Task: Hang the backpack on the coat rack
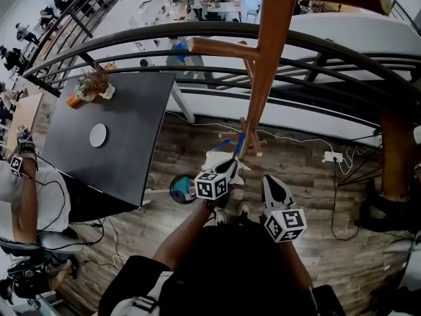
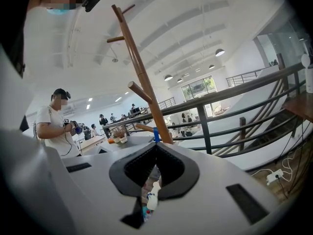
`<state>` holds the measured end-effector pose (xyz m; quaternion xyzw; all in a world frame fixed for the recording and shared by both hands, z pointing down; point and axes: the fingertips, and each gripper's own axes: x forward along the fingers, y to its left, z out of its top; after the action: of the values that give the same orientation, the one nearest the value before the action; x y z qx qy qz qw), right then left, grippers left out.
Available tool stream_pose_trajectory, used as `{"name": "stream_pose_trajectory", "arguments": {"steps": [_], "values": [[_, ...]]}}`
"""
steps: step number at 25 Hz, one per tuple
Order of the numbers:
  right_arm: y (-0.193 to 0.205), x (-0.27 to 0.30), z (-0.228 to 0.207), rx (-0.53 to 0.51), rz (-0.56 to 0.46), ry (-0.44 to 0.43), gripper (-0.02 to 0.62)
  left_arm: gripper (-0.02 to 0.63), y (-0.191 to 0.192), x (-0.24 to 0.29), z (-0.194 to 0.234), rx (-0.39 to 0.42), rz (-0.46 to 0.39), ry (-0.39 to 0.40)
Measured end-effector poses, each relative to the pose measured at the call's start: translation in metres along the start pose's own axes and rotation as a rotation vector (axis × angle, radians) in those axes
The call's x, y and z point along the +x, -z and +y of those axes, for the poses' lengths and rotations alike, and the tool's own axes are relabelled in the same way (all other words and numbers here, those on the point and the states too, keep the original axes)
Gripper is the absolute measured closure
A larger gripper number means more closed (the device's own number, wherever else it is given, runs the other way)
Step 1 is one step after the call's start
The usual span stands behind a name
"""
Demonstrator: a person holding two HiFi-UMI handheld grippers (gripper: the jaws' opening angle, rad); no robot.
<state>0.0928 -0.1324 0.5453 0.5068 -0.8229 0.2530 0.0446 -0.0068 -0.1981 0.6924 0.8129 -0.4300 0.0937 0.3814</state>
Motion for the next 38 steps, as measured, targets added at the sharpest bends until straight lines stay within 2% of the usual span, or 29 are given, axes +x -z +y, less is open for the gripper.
{"name": "stream_pose_trajectory", "arguments": {"steps": [5,14,19,25,30,38], "values": [[0.006,-0.006,0.005,-0.011,-0.001,-0.011,0.583,0.597,0.009,-0.009,-0.004,0.009,-0.002,0.004],[0.011,-0.007,0.017,-0.015,0.009,-0.026,0.583,0.598,0.006,-0.029,-0.004,0.051,-0.017,-0.042],[0.016,-0.008,0.020,-0.004,0.018,-0.027,0.583,0.598,0.006,-0.042,-0.016,0.072,-0.035,-0.036],[0.023,-0.007,0.033,-0.021,0.037,-0.036,0.583,0.598,0.000,-0.062,-0.026,0.114,-0.068,-0.016],[0.026,-0.008,0.042,-0.024,0.041,-0.041,0.583,0.598,-0.017,-0.086,-0.033,0.153,-0.158,-0.008],[0.026,-0.015,0.052,-0.044,0.033,-0.015,0.583,0.598,-0.014,-0.118,-0.045,0.198,-0.167,-0.020]]}}
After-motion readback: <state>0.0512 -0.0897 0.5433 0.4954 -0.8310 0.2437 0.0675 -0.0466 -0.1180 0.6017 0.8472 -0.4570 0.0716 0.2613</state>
